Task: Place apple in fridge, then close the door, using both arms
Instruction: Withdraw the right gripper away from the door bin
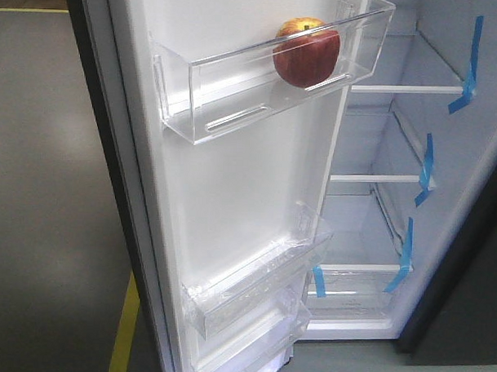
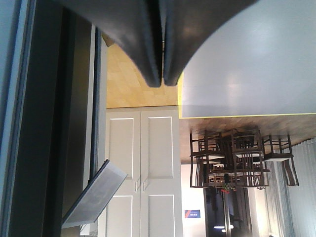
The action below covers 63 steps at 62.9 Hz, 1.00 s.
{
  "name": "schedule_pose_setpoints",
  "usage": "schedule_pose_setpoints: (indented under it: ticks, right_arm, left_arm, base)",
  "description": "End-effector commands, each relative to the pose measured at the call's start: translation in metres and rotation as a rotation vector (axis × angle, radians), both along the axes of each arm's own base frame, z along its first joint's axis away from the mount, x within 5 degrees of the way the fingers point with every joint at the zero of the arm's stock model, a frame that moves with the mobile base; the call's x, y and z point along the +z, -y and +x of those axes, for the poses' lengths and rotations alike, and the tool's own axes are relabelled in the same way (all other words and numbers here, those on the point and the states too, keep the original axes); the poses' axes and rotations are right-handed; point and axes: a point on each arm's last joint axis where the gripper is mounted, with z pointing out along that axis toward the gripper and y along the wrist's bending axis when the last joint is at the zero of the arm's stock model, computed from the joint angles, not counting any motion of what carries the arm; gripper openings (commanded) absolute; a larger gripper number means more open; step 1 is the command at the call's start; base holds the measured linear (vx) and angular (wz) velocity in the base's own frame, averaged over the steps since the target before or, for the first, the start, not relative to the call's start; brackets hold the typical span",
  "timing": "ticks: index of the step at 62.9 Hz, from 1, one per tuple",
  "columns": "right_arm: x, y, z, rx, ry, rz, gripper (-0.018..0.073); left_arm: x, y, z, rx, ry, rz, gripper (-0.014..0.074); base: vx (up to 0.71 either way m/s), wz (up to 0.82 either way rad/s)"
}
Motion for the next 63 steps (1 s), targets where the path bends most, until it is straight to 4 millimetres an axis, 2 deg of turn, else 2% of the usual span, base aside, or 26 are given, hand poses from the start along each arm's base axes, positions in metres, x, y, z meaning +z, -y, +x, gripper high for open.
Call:
schedule_pose_setpoints:
  ticks: [1,19,30,37,46,56,63]
  right_arm:
    - [0.01,-0.002,0.002,-0.003,0.034,0.05,0.0579]
    - [0.01,-0.002,0.002,-0.002,0.034,0.051,0.0579]
    - [0.01,-0.002,0.002,-0.002,0.034,0.051,0.0579]
    - [0.01,-0.002,0.002,-0.002,0.034,0.051,0.0579]
    - [0.01,-0.002,0.002,-0.002,0.034,0.051,0.0579]
    - [0.01,-0.002,0.002,-0.002,0.034,0.051,0.0579]
    - [0.01,-0.002,0.002,-0.002,0.034,0.051,0.0579]
  left_arm:
    - [0.001,0.0,-0.001,0.001,0.069,-0.012,-0.0006]
    - [0.001,0.0,-0.001,0.001,0.07,-0.012,-0.0006]
    - [0.009,0.0,-0.002,-0.002,0.133,-0.031,-0.0006]
    - [0.03,0.0,-0.006,-0.005,0.174,-0.047,-0.0006]
    - [0.068,0.0,-0.008,-0.004,0.155,-0.043,-0.0006]
    - [0.108,0.0,0.005,0.001,0.023,-0.022,-0.0006]
    - [0.133,0.0,0.023,0.004,-0.084,-0.013,-0.0006]
  base:
    - [0.0,0.0]
    - [0.0,0.0]
    - [0.0,0.0]
    - [0.0,0.0]
    - [0.0,0.0]
    - [0.0,0.0]
    - [0.0,0.0]
